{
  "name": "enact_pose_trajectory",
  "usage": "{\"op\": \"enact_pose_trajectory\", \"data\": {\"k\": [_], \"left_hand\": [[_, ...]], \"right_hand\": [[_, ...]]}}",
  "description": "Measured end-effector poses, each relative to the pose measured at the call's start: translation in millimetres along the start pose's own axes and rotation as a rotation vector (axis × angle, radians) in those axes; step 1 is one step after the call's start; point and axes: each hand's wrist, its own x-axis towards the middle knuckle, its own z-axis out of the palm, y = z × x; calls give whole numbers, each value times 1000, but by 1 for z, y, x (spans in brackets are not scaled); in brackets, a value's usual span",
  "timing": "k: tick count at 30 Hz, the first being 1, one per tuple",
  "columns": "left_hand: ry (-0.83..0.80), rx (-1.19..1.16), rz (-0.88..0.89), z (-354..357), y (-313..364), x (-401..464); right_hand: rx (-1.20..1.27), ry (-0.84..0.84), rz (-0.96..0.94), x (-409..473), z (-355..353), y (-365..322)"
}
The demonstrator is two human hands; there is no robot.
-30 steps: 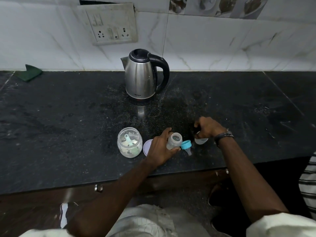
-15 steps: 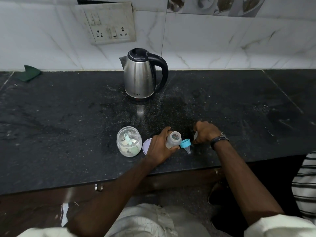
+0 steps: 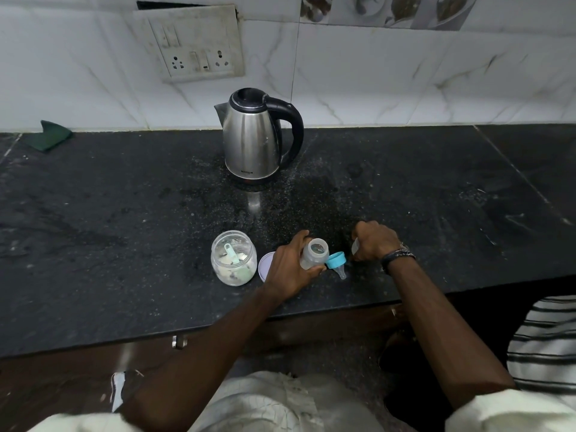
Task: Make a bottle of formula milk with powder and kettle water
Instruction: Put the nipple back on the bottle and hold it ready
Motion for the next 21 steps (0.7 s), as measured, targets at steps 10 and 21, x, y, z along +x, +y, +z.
{"op": "enact_pose_trajectory", "data": {"k": [10,21], "left_hand": [[7,-5,-9,0,1,0],[2,1,-27,0,1,0]], "right_hand": [[44,2,-11,-3,-3,0],[44,3,-33,-1,-11,-7]]}}
